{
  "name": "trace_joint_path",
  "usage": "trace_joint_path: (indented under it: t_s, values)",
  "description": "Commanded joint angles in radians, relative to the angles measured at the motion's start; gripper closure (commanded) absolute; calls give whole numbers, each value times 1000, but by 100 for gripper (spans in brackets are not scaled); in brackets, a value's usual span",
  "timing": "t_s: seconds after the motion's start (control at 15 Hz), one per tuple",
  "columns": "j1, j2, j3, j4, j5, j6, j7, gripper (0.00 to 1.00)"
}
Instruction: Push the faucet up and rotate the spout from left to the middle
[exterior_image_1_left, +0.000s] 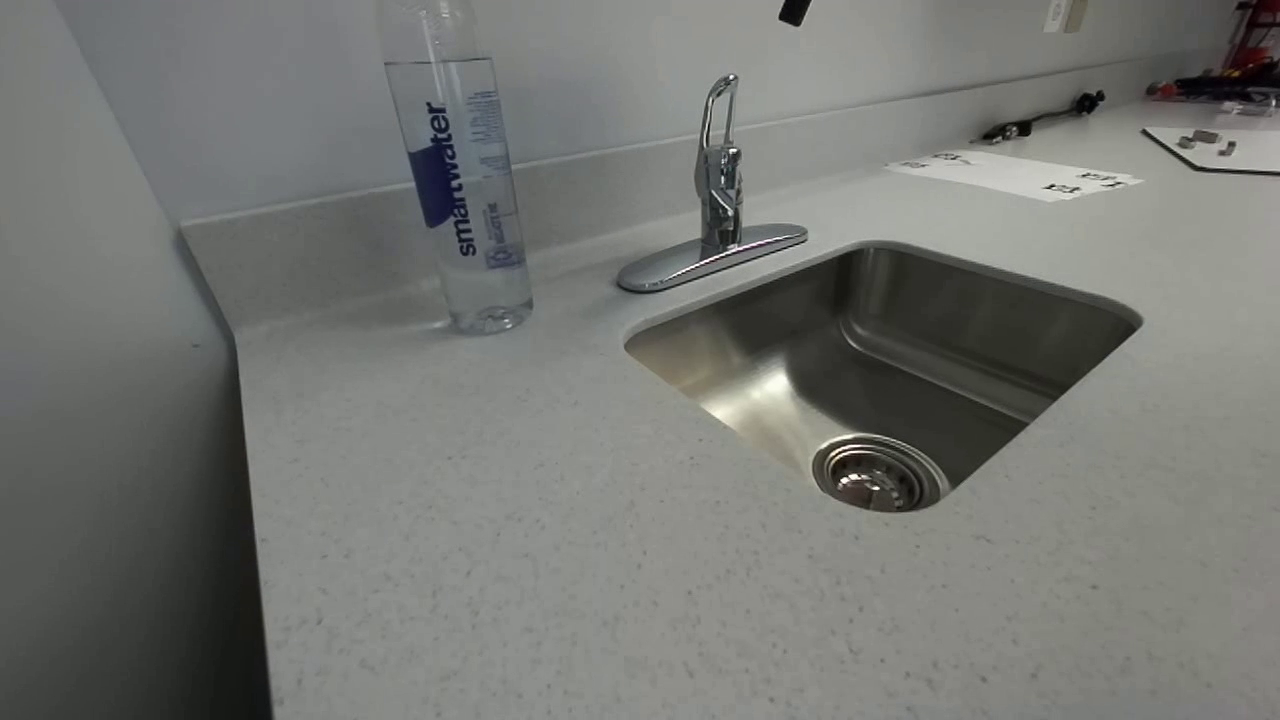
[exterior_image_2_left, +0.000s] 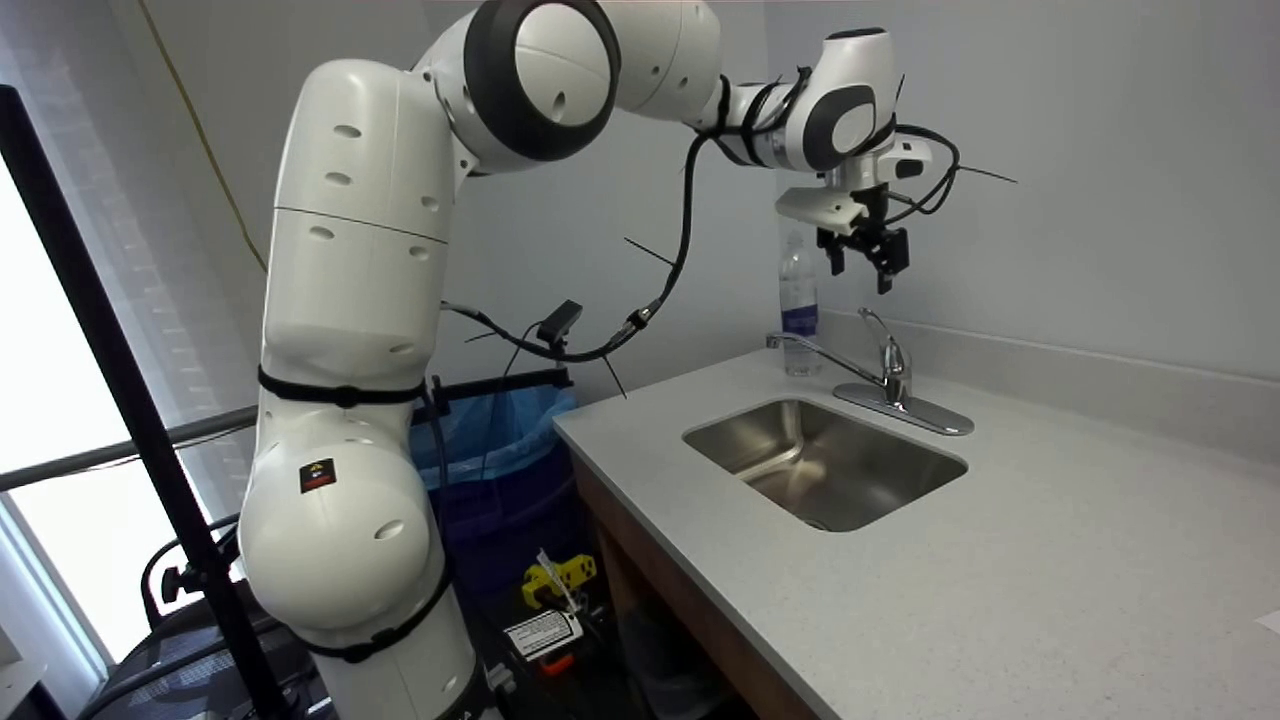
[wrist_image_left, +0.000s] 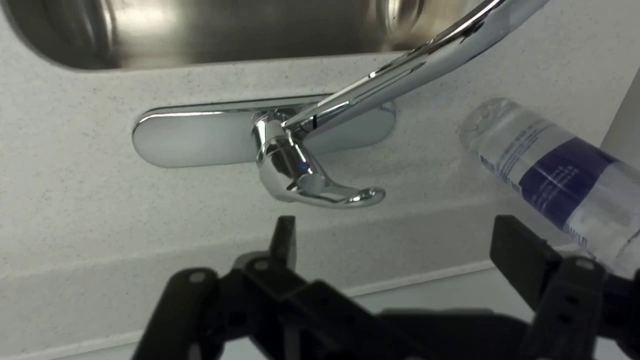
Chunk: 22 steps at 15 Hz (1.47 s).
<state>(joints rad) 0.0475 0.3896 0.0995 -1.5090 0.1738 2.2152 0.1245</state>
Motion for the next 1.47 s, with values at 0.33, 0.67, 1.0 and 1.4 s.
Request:
trace_joint_path:
  t_s: [0.33, 0.67, 1.0, 1.4]
  values:
    - [27, -15, 23, -98, 32, 16, -18, 0]
    - [41, 13, 23, -103, 27, 9, 3, 0]
    - [63, 42, 27, -109, 23, 4, 12, 0]
    - [68, 63, 25, -85, 21, -15, 11, 0]
